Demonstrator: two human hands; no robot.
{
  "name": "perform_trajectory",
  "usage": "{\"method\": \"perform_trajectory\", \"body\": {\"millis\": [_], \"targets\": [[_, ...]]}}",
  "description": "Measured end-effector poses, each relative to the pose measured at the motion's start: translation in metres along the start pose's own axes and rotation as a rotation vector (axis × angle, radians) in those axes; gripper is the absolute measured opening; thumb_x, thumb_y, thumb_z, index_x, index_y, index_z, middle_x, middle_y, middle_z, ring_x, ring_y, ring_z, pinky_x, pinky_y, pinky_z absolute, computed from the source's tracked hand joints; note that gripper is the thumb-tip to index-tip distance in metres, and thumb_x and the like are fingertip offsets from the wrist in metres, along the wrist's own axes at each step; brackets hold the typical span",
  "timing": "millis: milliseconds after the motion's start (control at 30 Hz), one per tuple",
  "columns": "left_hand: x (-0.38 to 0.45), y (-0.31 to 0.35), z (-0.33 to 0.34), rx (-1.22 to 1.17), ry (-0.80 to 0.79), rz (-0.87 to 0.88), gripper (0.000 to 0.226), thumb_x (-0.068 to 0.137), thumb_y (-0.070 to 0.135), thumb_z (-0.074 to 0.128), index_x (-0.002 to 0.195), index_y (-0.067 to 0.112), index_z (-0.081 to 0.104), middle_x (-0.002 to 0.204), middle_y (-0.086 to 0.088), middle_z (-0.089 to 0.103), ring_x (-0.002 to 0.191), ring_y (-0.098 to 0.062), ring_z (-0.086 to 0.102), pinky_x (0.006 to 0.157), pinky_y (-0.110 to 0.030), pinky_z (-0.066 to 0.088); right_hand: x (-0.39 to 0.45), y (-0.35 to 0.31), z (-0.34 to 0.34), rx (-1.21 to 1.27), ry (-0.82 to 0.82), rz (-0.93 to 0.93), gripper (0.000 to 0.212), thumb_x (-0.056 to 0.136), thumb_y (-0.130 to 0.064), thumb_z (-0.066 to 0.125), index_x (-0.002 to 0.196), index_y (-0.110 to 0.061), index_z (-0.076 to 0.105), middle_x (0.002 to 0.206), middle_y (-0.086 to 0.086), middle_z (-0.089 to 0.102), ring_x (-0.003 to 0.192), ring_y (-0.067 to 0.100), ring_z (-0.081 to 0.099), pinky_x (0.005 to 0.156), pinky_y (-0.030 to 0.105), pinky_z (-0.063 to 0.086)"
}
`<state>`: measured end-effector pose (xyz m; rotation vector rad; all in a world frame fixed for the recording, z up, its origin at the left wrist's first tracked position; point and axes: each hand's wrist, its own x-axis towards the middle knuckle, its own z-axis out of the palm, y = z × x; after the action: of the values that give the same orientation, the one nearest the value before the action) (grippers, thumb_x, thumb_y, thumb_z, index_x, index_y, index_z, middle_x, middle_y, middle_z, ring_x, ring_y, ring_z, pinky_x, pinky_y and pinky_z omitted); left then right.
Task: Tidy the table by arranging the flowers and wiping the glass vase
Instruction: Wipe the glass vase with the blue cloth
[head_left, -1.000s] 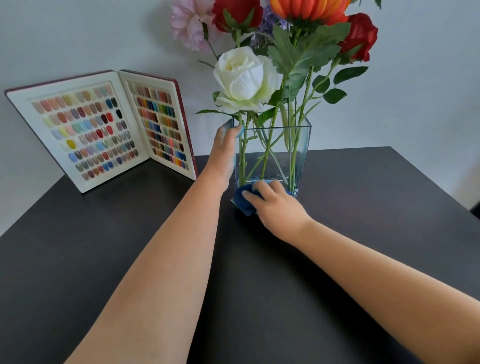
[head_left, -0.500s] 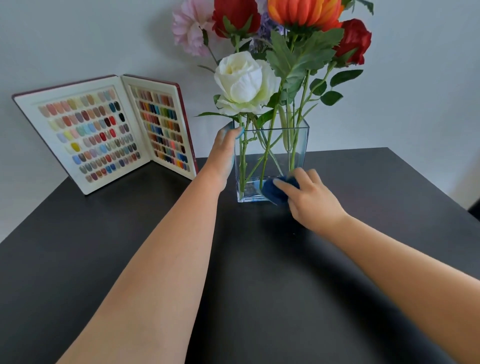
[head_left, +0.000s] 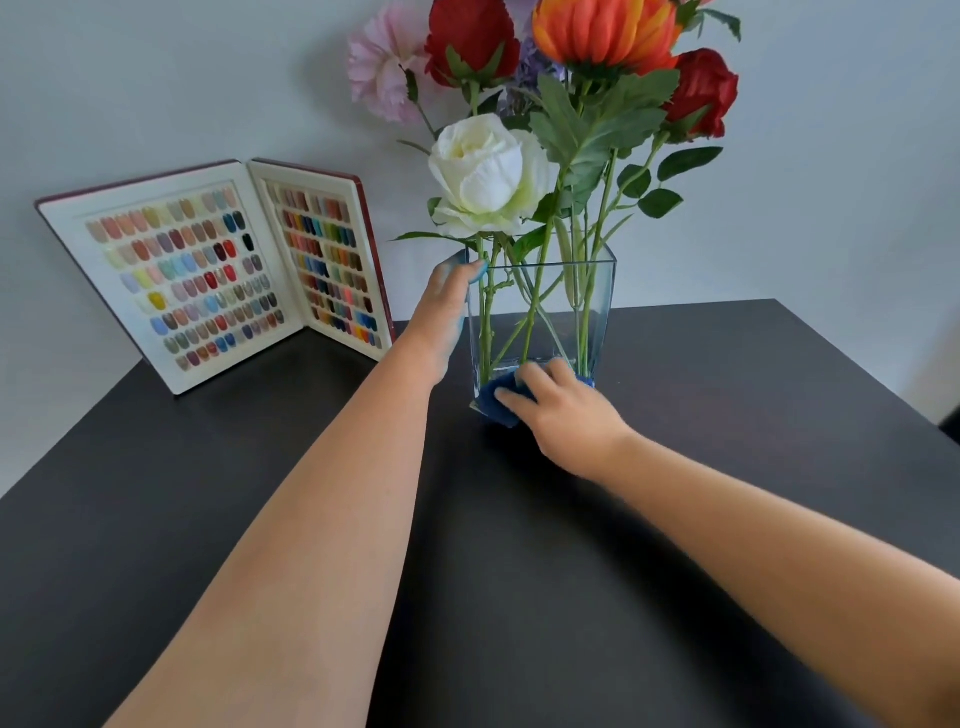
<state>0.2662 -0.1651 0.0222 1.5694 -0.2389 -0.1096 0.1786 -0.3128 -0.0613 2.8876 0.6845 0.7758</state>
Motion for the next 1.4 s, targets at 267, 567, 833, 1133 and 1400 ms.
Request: {"method": "perform_trajectory", "body": {"millis": [267, 567, 833, 1133, 1400], "targets": [[0.004, -0.005, 0.001, 0.003, 0.000, -0.001, 0.094, 0.054, 0.071, 0.049, 0.135, 0.023, 0.044, 0.145, -0.002, 0.046, 0.133, -0.021, 0.039, 0.099, -0.040, 0.027, 0.021, 0.019, -0.036, -0.055, 0.282, 0.041, 0.052, 0.069, 0.007, 0.063, 0.120, -0.005, 0.062, 0.110, 0.017, 0.048, 0.080, 0.038, 0.049, 0.058, 0.044, 0.054], [0.001, -0.004, 0.001, 0.054, -0.005, 0.051, 0.075, 0.073, 0.061, 0.045, 0.137, 0.022, 0.043, 0.142, 0.000, 0.045, 0.131, -0.016, 0.037, 0.103, -0.037, 0.027, 0.002, -0.014, -0.015, -0.073, -0.344, 0.050, 0.058, 0.089, -0.008, 0.054, 0.144, -0.014, 0.034, 0.141, 0.013, 0.029, 0.117, 0.037, 0.036, 0.088, 0.042, 0.049], [0.007, 0.002, 0.001, 0.164, 0.010, 0.118, 0.055, 0.087, 0.053, 0.041, 0.132, 0.020, 0.044, 0.128, 0.002, 0.046, 0.118, -0.011, 0.040, 0.094, -0.029, 0.026, -0.021, 0.013, -0.029, -0.116, -0.377, 0.182, 0.059, 0.090, -0.009, 0.051, 0.145, -0.019, 0.034, 0.141, 0.011, 0.032, 0.117, 0.036, 0.035, 0.090, 0.040, 0.044], [0.013, 0.005, 0.001, 0.191, 0.016, 0.102, 0.069, 0.082, 0.059, 0.040, 0.136, 0.016, 0.042, 0.127, 0.002, 0.045, 0.116, -0.010, 0.039, 0.093, -0.028, 0.025, 0.002, -0.013, -0.016, -0.038, -0.309, 0.037, 0.060, 0.088, -0.006, 0.053, 0.145, -0.012, 0.036, 0.136, 0.018, 0.039, 0.116, 0.040, 0.039, 0.084, 0.047, 0.050], [0.022, 0.007, -0.005, 0.253, -0.024, 0.105, 0.069, 0.084, 0.058, 0.039, 0.137, 0.015, 0.041, 0.130, -0.003, 0.048, 0.117, -0.016, 0.043, 0.094, -0.030, 0.028, -0.020, 0.010, -0.023, -0.132, -0.266, 0.104, 0.062, 0.075, -0.007, 0.069, 0.135, -0.011, 0.052, 0.124, 0.018, 0.051, 0.100, 0.041, 0.050, 0.078, 0.044, 0.050]]}}
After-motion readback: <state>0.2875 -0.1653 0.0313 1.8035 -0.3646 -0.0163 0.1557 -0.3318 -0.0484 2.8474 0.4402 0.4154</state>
